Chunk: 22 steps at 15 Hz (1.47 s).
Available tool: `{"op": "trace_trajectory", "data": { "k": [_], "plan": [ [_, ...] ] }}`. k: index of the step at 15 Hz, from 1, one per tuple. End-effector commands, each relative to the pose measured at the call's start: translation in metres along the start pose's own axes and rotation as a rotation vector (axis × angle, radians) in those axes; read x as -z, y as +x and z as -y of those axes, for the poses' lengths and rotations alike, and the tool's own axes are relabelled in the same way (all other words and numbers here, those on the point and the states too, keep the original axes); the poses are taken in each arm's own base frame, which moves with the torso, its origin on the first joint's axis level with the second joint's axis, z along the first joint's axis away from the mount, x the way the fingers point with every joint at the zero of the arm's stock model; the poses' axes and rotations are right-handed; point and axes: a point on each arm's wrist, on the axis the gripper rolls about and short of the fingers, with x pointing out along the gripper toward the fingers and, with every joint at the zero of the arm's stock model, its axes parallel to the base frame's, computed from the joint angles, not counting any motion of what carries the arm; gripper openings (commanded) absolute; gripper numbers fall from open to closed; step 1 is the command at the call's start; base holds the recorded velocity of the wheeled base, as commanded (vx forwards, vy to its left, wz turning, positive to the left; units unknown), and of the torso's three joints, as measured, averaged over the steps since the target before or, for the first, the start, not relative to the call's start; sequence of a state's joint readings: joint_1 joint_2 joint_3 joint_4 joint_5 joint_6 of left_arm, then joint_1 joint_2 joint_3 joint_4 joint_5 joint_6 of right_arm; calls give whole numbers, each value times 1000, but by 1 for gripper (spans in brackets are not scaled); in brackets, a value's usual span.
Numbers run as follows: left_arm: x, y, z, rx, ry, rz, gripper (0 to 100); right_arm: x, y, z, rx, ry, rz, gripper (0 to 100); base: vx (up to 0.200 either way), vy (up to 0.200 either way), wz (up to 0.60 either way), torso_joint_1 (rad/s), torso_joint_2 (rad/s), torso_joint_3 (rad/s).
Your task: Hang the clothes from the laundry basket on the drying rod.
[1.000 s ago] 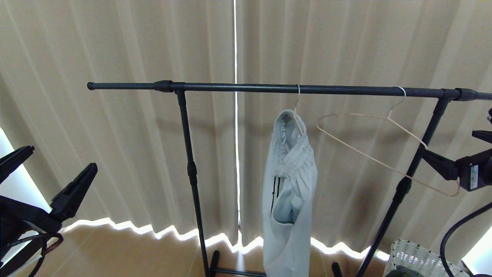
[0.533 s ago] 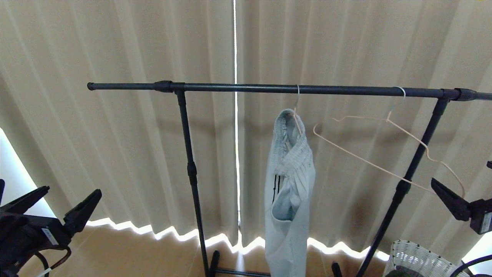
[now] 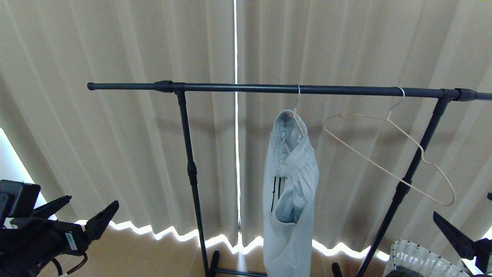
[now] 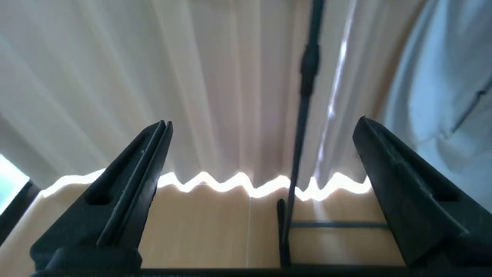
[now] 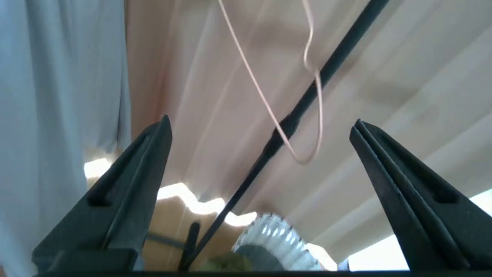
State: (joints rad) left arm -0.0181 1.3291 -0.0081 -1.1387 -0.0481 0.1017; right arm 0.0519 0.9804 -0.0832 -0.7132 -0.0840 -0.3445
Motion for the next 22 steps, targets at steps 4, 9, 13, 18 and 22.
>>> {"op": "trace_trajectory", "data": {
  "k": [4,9,13,18,22],
  "plan": [
    [2,0,5,34,8,-9,100,10,-3,-3,-20,-6,-56,100,0,0,0,0,0,0],
    [0,-1,5,31,23,1,100,14,-4,-5,-25,-7,-69,100,0,0,0,0,0,0],
    [1,-1,5,35,32,-4,100,14,-4,-5,-26,-7,-72,100,0,0,0,0,0,0],
    [1,-1,6,39,33,-2,100,17,-5,-6,-28,-9,-79,100,0,0,0,0,0,0],
    [1,-1,6,39,33,-2,100,17,-6,-5,-27,-9,-76,100,0,0,0,0,0,0]
  ]
}}
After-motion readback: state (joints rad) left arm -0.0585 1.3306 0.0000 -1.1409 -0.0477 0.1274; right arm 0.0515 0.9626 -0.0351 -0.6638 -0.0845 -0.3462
